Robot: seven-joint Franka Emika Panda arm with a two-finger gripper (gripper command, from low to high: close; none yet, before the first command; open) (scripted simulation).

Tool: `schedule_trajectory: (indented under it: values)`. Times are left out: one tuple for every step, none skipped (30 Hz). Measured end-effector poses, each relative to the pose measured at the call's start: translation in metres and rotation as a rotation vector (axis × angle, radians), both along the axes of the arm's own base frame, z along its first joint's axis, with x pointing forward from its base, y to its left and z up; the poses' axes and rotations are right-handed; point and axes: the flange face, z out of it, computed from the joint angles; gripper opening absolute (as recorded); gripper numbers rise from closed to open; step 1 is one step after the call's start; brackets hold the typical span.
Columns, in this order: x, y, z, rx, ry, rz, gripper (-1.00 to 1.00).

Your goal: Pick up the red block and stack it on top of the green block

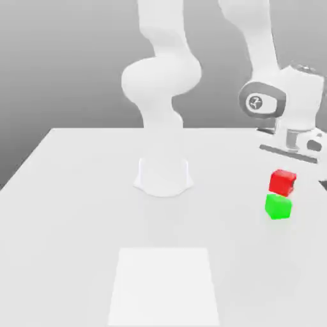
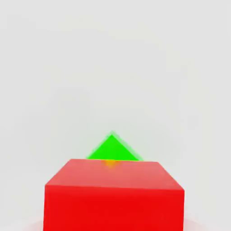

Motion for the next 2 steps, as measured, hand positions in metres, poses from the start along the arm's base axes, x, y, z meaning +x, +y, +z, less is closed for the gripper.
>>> schedule_trajectory:
  values:
    - [0.0004, -0.0002, 0.0, 0.0, 0.0, -0.001, 1.0]
    - [0.0005, -0.0003, 0.0, 0.0, 0.0, -0.002, 1.0]
